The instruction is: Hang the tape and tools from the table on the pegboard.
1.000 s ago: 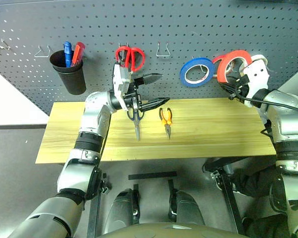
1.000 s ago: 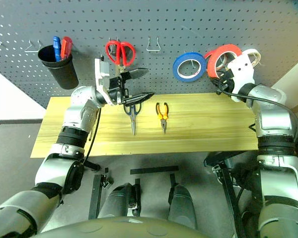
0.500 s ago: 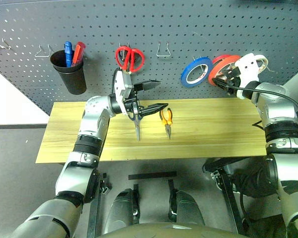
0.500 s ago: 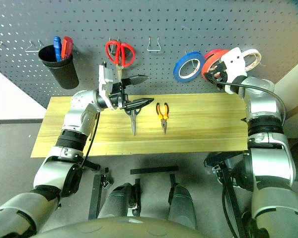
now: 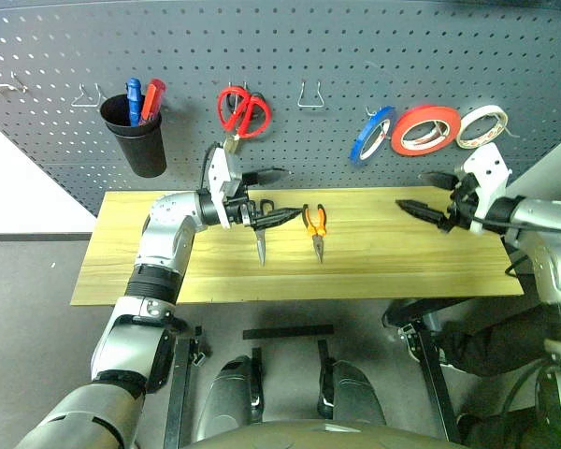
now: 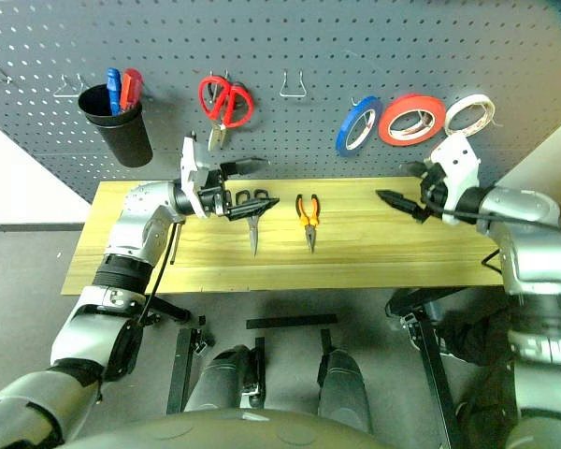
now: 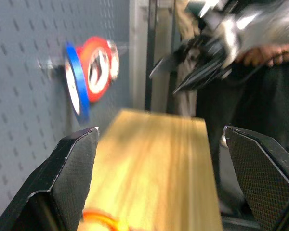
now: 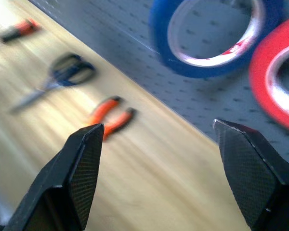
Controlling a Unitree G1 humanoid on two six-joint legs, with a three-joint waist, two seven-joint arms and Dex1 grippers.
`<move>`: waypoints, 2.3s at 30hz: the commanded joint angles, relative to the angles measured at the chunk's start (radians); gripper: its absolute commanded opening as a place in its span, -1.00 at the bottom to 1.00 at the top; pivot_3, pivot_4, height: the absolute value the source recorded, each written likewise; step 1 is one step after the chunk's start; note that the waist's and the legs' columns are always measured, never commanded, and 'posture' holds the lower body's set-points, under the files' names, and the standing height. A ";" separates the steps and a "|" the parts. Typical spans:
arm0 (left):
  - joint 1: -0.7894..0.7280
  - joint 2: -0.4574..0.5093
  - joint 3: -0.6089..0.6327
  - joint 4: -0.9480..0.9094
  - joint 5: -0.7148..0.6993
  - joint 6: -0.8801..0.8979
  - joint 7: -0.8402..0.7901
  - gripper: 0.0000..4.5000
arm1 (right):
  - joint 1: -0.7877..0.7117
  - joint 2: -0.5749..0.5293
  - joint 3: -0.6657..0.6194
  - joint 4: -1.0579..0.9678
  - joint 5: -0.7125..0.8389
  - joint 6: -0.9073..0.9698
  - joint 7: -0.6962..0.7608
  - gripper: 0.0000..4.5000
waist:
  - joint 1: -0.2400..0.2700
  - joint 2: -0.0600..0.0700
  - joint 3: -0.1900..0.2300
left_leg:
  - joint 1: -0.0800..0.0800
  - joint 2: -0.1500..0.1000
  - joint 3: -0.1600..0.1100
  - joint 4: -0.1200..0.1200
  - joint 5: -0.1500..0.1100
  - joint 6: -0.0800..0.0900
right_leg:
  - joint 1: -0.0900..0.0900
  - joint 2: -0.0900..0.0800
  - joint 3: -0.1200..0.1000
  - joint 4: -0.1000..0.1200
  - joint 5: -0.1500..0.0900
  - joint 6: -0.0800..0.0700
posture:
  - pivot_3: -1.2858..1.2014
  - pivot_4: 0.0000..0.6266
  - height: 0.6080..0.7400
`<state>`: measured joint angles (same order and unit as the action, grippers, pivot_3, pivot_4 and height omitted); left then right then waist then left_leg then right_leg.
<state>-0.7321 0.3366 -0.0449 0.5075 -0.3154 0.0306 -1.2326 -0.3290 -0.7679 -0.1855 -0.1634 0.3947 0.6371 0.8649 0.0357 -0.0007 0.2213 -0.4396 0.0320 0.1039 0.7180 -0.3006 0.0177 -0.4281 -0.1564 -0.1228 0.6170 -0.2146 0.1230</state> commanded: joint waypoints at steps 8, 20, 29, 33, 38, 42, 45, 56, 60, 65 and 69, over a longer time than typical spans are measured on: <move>0.033 0.092 -0.054 0.058 0.142 0.033 0.067 0.95 | -0.113 0.202 0.060 -0.092 0.023 0.415 -0.348 0.97 | 0.003 0.000 -0.003 | 0.000 0.000 0.000 0.001 0.000 0.000 | 0.000 0.000 0.001 0.000 0.000 -0.001 | 0.07 -0.48 0.56; 0.061 0.158 -0.038 0.073 0.130 0.030 -0.009 0.95 | -0.391 0.368 0.158 0.302 -0.062 0.408 -0.456 0.97 | 0.000 0.002 0.013 | 0.000 0.000 0.000 0.000 0.000 0.000 | -0.002 0.000 0.002 0.002 0.000 -0.001 | 0.12 0.00 0.56; 0.058 0.165 -0.023 0.071 0.129 0.014 0.017 0.95 | -0.558 0.428 0.171 0.694 -0.154 0.199 -0.481 0.97 | 0.003 0.002 0.085 | -0.003 0.000 0.001 0.000 0.000 0.000 | -0.012 -0.002 0.006 0.012 0.000 -0.001 | 0.16 0.27 0.56; 0.085 0.169 -0.023 0.031 0.122 0.026 0.019 0.95 | -0.613 0.456 0.159 0.817 -0.168 0.141 -0.486 0.97 | 0.002 0.003 0.113 | -0.004 0.000 0.004 -0.001 0.000 0.000 | -0.015 -0.001 0.006 0.013 0.000 -0.001 | 0.17 0.31 0.56; 0.125 0.177 -0.018 -0.027 0.108 0.058 0.029 0.95 | -0.678 0.505 0.148 0.926 -0.170 0.093 -0.476 0.97 | 0.002 0.005 0.129 | -0.004 0.000 0.006 -0.002 0.000 0.000 | -0.016 -0.002 0.006 0.013 0.000 -0.001 | 0.19 0.30 0.56; 0.153 0.185 -0.012 -0.063 0.104 0.076 0.037 0.95 | -0.708 0.533 0.154 0.998 -0.189 0.062 -0.473 0.97 | 0.005 0.005 0.134 | -0.004 0.000 0.006 -0.003 0.000 0.000 | -0.016 -0.002 0.006 0.013 -0.001 -0.001 | 0.20 0.28 0.56; 0.164 0.190 -0.011 -0.075 0.104 0.080 0.043 0.95 | -0.719 0.542 0.179 1.052 -0.226 0.023 -0.469 0.97 | 0.007 0.005 0.135 | -0.004 0.000 0.006 -0.003 0.000 0.000 | -0.016 -0.002 0.006 0.013 -0.001 0.000 | 0.20 0.26 0.56; 0.176 0.191 -0.018 -0.065 0.125 0.048 0.057 0.95 | -0.740 0.572 0.229 1.158 -0.318 -0.039 -0.444 0.97 | 0.002 0.006 0.135 | -0.004 0.000 0.007 -0.004 0.001 -0.002 | -0.016 -0.002 0.006 0.013 -0.001 0.000 | 0.20 0.23 0.56; 0.169 0.185 -0.020 -0.049 0.128 0.037 0.060 0.95 | -0.751 0.585 0.256 1.193 -0.360 -0.052 -0.456 0.97 | 0.003 0.006 0.135 | -0.003 0.000 0.007 -0.004 0.001 -0.002 | -0.017 -0.002 0.006 0.013 -0.001 0.000 | 0.20 0.21 0.56; 0.164 0.182 -0.025 -0.036 0.134 0.022 0.061 0.95 | -0.771 0.606 0.271 1.226 -0.392 -0.035 -0.457 0.89 | 0.003 0.006 0.135 | -0.003 0.000 0.007 -0.004 0.001 -0.002 | -0.017 -0.002 0.006 0.013 -0.001 0.000 | 0.20 0.18 0.56; 0.162 0.177 -0.026 -0.030 0.136 0.016 0.065 0.95 | -0.785 0.616 0.285 1.246 -0.420 -0.031 -0.454 0.42 | 0.002 0.006 0.135 | -0.003 0.000 0.007 -0.004 0.001 -0.002 | -0.017 -0.002 0.006 0.013 -0.001 0.000 | 0.20 0.15 0.56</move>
<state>-0.5652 0.5110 -0.0677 0.4864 -0.1835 0.0603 -1.1693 -1.1095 -0.1690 0.0860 1.0620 -0.0112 0.5959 0.4055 0.0381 0.0050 0.3560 -0.4430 0.0324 0.1110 0.7135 -0.2995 0.0157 -0.4447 -0.1582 -0.1172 0.6301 -0.2157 0.1233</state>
